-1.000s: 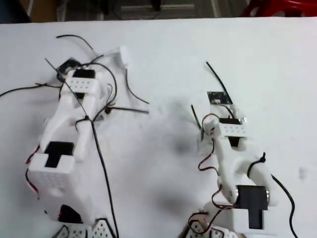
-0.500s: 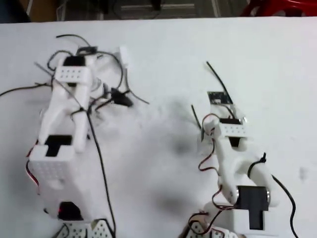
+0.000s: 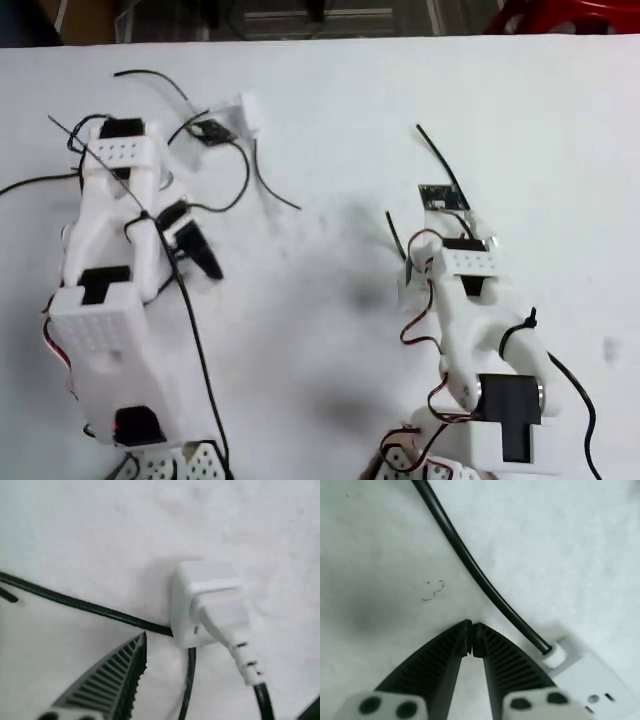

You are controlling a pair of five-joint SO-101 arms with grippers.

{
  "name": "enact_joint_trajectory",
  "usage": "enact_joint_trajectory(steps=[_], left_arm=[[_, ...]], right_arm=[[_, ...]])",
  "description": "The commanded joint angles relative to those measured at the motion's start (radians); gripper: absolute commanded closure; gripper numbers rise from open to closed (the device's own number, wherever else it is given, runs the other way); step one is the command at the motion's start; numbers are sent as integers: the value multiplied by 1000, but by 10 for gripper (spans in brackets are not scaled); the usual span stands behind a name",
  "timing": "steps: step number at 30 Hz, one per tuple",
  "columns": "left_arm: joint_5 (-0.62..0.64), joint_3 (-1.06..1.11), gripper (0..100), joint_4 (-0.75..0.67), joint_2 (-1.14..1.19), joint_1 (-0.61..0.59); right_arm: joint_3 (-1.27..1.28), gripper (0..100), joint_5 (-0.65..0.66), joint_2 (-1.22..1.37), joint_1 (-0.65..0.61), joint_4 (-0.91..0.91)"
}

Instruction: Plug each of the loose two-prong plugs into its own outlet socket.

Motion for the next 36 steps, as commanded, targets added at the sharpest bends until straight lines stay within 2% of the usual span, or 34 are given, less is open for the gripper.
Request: enact_joint_trajectory(steps=[1,7,16,24,27,33,36], left_arm=[[-46,2,498,-91,39,-19],[-48,0,514,-170,110,35],[-49,-58,849,-172,153,48],[-48,-98,872,-147,153,54],[-34,-226,872,-133,153,51],[163,-655,872,-101,163,53],[196,-813,872,-141,168,54]], right_arm=[[3,978,2,-7,-19,-12],[3,978,2,-7,-18,-12],[3,978,2,-5,-18,-12],[3,978,2,-5,-16,-12],[3,978,2,-5,-16,-12],[3,978,2,-5,-16,-12],[3,978,2,-5,-18,-12]])
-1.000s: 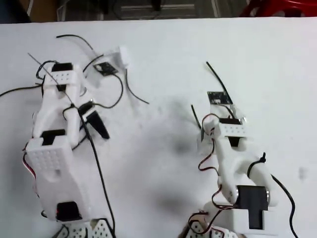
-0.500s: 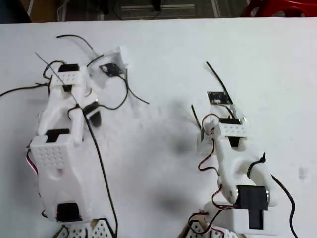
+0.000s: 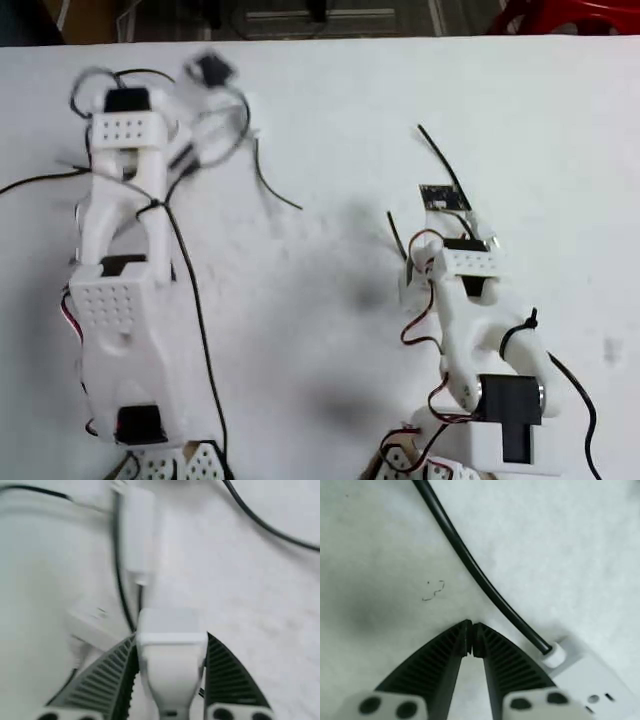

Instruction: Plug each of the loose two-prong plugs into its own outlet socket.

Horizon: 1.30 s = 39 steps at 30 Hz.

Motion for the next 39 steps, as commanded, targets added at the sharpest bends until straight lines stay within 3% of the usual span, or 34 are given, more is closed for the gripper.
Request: enact_joint_trajectory(steps=[1,9,14,16,20,23,30,39], left_arm=[[51,-235,872,-75,1,10],[44,-275,872,-356,209,-19],[44,-284,859,-437,394,-19],[29,-315,801,-434,443,-19],[-3,-391,619,-370,493,-19],[-3,-494,548,-307,489,-21],[-2,-853,547,26,401,-24],[11,-824,547,356,136,-1]], right_arm=[[3,978,2,-5,-18,-12],[3,978,2,-5,-16,-12],[3,978,2,-5,-18,-12],[3,978,2,-5,-19,-12],[3,978,2,-7,-19,-12],[3,978,2,-7,-19,-13],[3,977,2,-8,-19,-27],[3,974,2,-8,-19,-27]])
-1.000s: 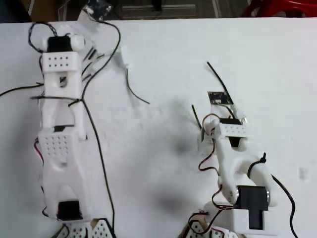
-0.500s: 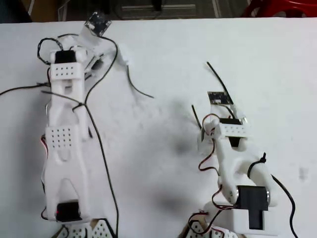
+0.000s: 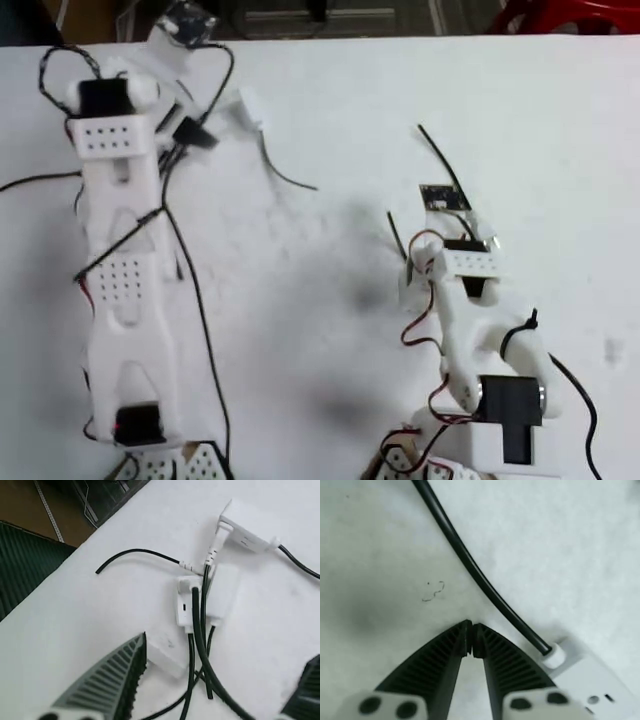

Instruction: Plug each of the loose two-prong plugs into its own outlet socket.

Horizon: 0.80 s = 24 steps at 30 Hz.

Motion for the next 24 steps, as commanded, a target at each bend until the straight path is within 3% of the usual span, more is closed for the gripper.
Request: enact_joint_trajectory(steps=[1,5,9,14,17,20,24], left_arm=[[41,-35,547,80,-176,16],[321,-32,547,81,-285,-22],[364,121,547,81,-415,-30],[367,606,547,77,-699,21],[423,901,547,68,-881,91],[465,1162,547,-25,-1036,148],[470,1496,547,-219,-1179,186]], right_arm=[[0,974,2,-8,-19,-15],[0,974,2,-10,-19,-13],[0,964,2,-10,-19,-13],[-38,847,2,-12,-19,22],[-98,826,3,-12,-21,65],[-222,823,6,-12,-15,186],[-483,822,153,-12,-12,478]])
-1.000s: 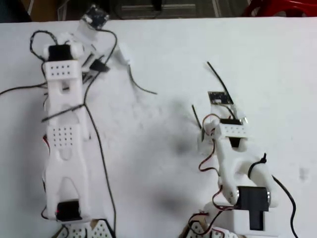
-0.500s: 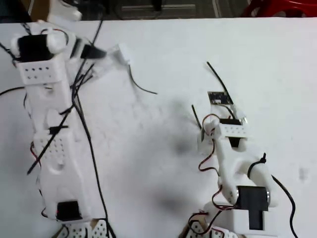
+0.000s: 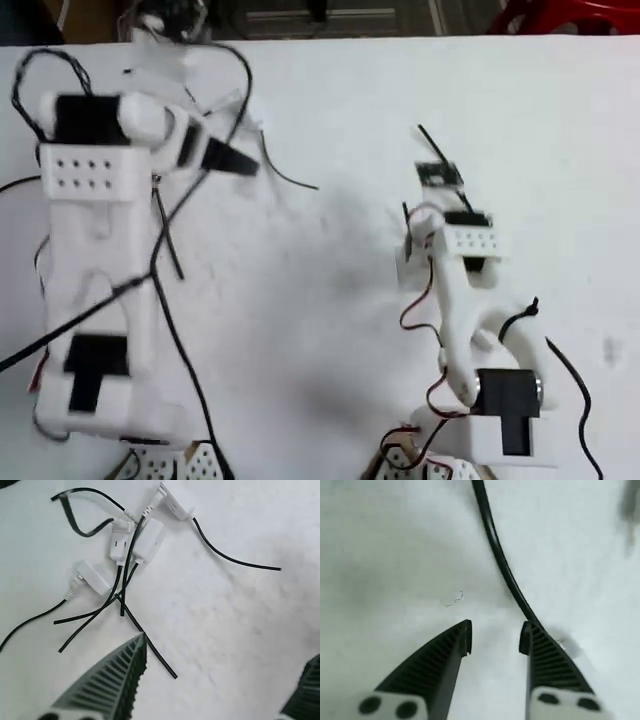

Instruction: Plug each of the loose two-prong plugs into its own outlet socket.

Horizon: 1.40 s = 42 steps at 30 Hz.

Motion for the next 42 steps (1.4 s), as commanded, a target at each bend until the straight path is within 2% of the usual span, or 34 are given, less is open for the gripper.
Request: enact_joint_trajectory(steps=[1,4,7,12,16,18,29,35,42], left_arm=[[15,333,547,-186,-171,48],[17,577,547,-341,-254,87],[38,807,547,-525,-320,124],[158,1186,547,-976,-364,159],[114,1456,547,-1396,-366,156],[81,1521,547,-1533,-374,156],[66,1510,547,-1485,-387,156],[64,1510,547,-1485,-387,156],[64,1510,547,-1485,-387,156]], right_arm=[[-275,822,112,-18,18,277],[-459,822,219,-13,56,461],[-509,822,413,-7,125,538],[-341,822,729,16,289,429],[-192,822,916,91,386,266],[-143,822,968,142,410,189],[-103,822,1000,349,438,30],[-101,822,1005,360,437,165],[-103,822,1122,278,435,400]])
